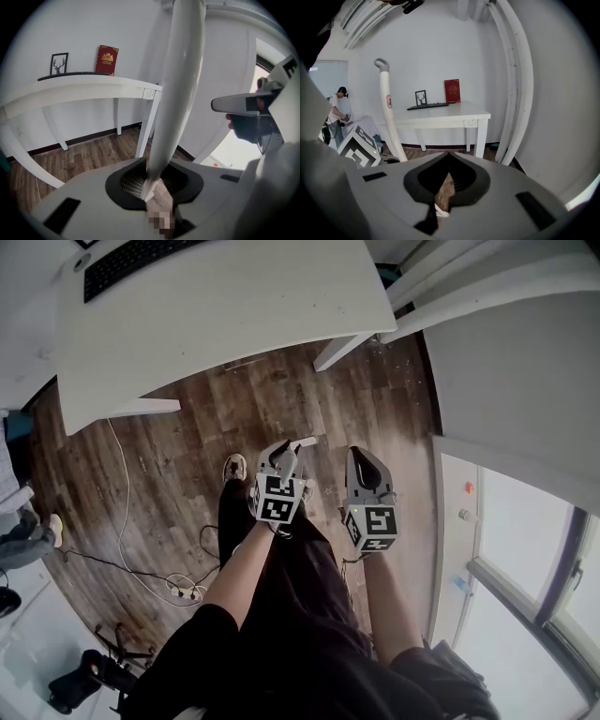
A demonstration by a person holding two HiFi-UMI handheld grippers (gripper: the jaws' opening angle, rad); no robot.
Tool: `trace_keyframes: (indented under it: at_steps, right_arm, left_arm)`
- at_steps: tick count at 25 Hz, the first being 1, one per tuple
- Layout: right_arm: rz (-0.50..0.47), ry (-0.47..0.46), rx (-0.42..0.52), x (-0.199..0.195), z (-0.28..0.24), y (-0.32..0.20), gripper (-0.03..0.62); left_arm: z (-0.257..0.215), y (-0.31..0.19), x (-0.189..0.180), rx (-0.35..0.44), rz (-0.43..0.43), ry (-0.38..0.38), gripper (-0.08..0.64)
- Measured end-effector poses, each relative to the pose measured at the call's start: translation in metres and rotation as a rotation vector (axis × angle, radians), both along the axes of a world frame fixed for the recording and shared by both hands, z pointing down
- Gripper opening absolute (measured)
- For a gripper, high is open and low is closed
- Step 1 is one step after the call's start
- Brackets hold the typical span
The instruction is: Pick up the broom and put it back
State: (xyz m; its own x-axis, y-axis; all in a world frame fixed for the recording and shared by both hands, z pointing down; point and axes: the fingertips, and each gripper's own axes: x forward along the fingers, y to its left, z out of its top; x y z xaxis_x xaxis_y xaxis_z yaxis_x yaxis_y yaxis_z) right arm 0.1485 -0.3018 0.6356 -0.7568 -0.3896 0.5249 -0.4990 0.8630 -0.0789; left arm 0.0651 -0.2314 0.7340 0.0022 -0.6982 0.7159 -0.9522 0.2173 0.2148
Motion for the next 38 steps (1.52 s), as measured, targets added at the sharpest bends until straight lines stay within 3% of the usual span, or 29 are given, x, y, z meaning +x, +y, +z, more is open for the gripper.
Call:
trace_keyframes:
  at_steps: [9, 18, 27, 33, 38]
  right_arm:
    - [-0.062, 0.058, -0.045, -0.037, 0.050, -0.005, 0.021]
    - [0.014, 0.015, -0.088, -0.059, 0.056, -0.025, 0.021]
    - [0.025, 0.034, -0.069, -0.052, 0.049, -0.041, 0.021]
    - [-0.020, 0.053, -0.049, -0.051, 0.039, -0.043, 0.021]
    - [-0.008, 0.051, -0.057, -0.047, 0.037, -0.044, 0.021]
  left_arm:
    - [0.032, -0.016, -0.025, -0.038, -0.016, -0.009, 0.083]
    - [0.039, -0.044, -0.037, -0.026, -0.001, 0.017, 0.084]
    - [0.063, -0.095, -0.076, 0.036, -0.041, 0.049, 0.084]
    - [0.070, -0.122, -0.100, 0.060, -0.092, 0.052, 0.084]
    - [0.071, -0.130, -0.098, 0.063, -0.117, 0.035, 0.086]
